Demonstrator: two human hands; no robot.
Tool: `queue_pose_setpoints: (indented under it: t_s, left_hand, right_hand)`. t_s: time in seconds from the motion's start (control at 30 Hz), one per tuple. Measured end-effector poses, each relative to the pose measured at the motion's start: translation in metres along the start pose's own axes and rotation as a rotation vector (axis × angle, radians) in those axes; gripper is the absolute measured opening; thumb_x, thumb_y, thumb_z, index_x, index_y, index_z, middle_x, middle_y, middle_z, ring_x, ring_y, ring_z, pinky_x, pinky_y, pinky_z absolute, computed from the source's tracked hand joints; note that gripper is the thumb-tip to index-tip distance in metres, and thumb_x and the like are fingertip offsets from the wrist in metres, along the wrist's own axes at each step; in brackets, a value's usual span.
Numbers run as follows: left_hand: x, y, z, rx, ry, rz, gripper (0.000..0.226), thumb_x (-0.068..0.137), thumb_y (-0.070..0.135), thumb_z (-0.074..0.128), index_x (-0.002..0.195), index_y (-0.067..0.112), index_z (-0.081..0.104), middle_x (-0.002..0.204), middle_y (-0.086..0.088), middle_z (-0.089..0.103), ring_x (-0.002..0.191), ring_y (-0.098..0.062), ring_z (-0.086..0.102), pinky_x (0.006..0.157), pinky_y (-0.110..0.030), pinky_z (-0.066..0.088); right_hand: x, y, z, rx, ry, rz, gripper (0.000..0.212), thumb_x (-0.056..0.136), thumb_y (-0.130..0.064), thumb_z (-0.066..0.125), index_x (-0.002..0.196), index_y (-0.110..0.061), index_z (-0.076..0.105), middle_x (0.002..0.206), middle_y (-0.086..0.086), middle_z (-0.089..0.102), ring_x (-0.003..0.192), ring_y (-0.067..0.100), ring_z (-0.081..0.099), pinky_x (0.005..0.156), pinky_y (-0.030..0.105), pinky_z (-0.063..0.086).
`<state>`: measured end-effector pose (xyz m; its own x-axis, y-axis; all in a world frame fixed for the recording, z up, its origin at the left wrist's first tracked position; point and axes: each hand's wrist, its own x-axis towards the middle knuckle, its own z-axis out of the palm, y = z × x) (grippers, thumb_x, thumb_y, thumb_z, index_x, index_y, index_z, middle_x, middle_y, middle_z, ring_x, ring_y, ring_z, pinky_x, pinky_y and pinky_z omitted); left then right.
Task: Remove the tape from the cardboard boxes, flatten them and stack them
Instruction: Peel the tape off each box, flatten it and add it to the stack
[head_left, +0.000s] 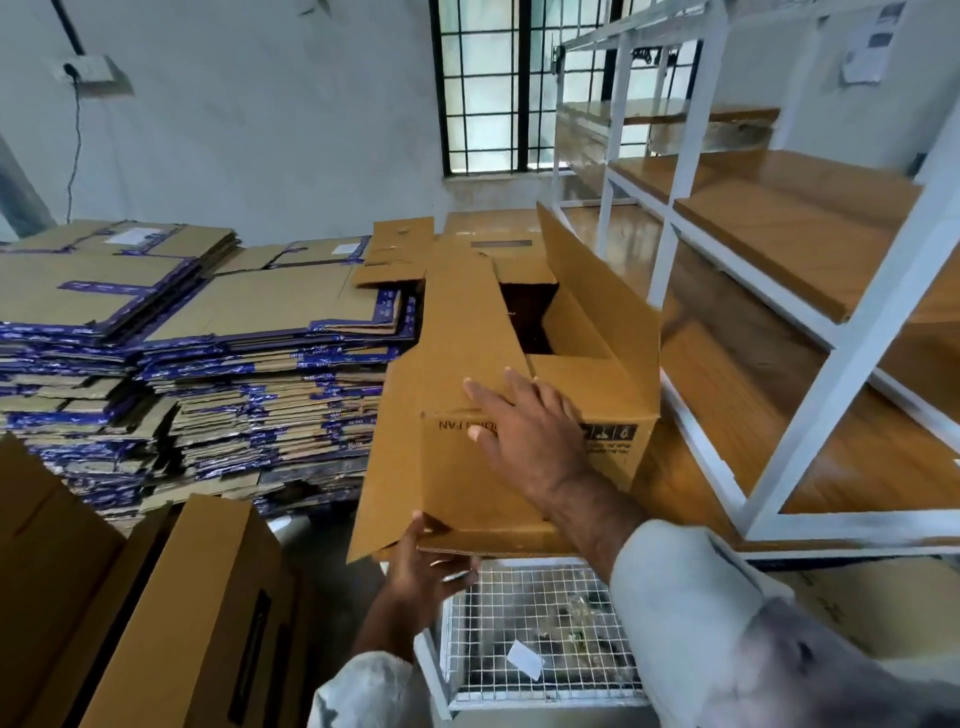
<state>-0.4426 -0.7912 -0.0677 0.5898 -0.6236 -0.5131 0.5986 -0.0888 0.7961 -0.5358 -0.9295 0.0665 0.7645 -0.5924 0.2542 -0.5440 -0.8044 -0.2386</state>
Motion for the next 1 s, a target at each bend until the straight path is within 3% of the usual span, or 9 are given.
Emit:
queue_pose_setpoints:
  t_s: [0.1,0.2,0.3,0.47,0.57,0.67,0.77,0.87,1.0]
  left_hand:
    - [0.023,0.001,-0.026,0.238,0.053,0.026,0.023,0.104,0.025,0.051,0.100,0.005,0.064,0.098,-0.023,0.063,0.082,-0.034,0.062,0.074,-0.042,0.054]
    - [0.050,0.011,-0.040,0.559,0.137,0.022,0.017,0.098,0.032,0.057,0.090,0.019,0.063,0.107,-0.018,0.069,0.083,-0.029,0.065,0.087,-0.052,0.060]
    - [0.068,0.033,-0.045,0.866,0.246,0.061,0.030,0.094,0.043,0.062,0.088,0.014,0.063,0.103,-0.016,0.071,0.085,-0.028,0.067,0.081,-0.046,0.061]
    - [0.046,0.100,-0.018,0.618,0.344,0.648,0.043,0.104,0.049,0.041,0.101,0.013,0.064,0.103,-0.007,0.063,0.100,-0.031,0.059,0.085,-0.039,0.045]
    - [0.027,0.138,0.029,0.877,0.186,1.005,0.050,0.101,0.056,0.035,0.120,0.020,0.064,0.116,0.004,0.059,0.110,-0.018,0.053,0.093,-0.036,0.038]
    - [0.011,0.154,0.066,1.198,-0.044,0.971,0.057,0.095,0.070,0.024,0.119,0.035,0.062,0.124,0.009,0.059,0.119,-0.016,0.048,0.101,-0.048,0.036]
    - [0.002,0.157,0.076,1.404,-0.003,0.901,0.051,0.099,0.069,0.027,0.127,0.037,0.055,0.133,0.009,0.051,0.123,-0.015,0.039,0.098,-0.052,0.035]
    - [-0.001,0.157,0.070,1.597,-0.004,0.852,0.069,0.089,0.083,0.030,0.139,0.039,0.045,0.141,0.006,0.042,0.130,-0.020,0.035,0.096,-0.057,0.039]
    - [-0.007,0.152,0.072,1.786,-0.012,0.782,0.095,0.074,0.094,0.041,0.150,0.038,0.030,0.152,0.001,0.029,0.139,-0.028,0.029,0.100,-0.066,0.040]
  right_hand:
    - [-0.007,-0.005,0.029,-0.071,-0.041,0.009,0.063,0.104,-0.053,0.045,0.159,-0.047,0.016,0.167,0.006,0.021,0.150,0.038,0.024,0.121,0.052,0.025]
    - [-0.005,-0.015,0.037,-0.107,-0.039,0.022,0.063,0.105,-0.052,0.043,0.160,-0.047,0.013,0.168,0.007,0.018,0.151,0.039,0.021,0.122,0.051,0.024]
    - [-0.001,-0.020,0.035,-0.116,-0.033,0.039,0.064,0.104,-0.053,0.044,0.160,-0.047,0.012,0.168,0.005,0.018,0.151,0.038,0.021,0.122,0.051,0.024]
    - [0.000,-0.018,0.032,-0.101,-0.040,0.046,0.060,0.103,-0.057,0.042,0.158,-0.049,0.020,0.166,0.002,0.025,0.147,0.033,0.028,0.116,0.050,0.027]
    - [0.012,-0.013,0.013,0.021,-0.031,0.054,0.045,0.104,-0.058,0.035,0.146,-0.046,0.044,0.154,-0.005,0.040,0.133,0.023,0.042,0.110,0.047,0.034]
    - [0.028,-0.003,-0.021,0.064,-0.038,0.055,0.036,0.108,-0.045,0.029,0.128,-0.032,0.057,0.140,-0.006,0.049,0.125,0.016,0.047,0.111,0.050,0.037]
    - [0.039,0.016,-0.050,-0.139,0.091,0.120,0.041,0.106,-0.044,0.039,0.140,-0.028,0.055,0.156,0.001,0.042,0.150,0.020,0.028,0.122,0.051,0.018]
    - [0.044,0.047,-0.065,-0.335,0.142,0.254,0.056,0.098,-0.055,0.047,0.146,-0.025,0.047,0.163,0.009,0.031,0.155,0.031,0.016,0.124,0.054,0.012]
    - [0.036,0.105,-0.050,-0.126,0.000,0.572,0.071,0.092,-0.062,0.053,0.152,-0.027,0.037,0.162,0.010,0.034,0.153,0.036,0.018,0.124,0.061,0.012]
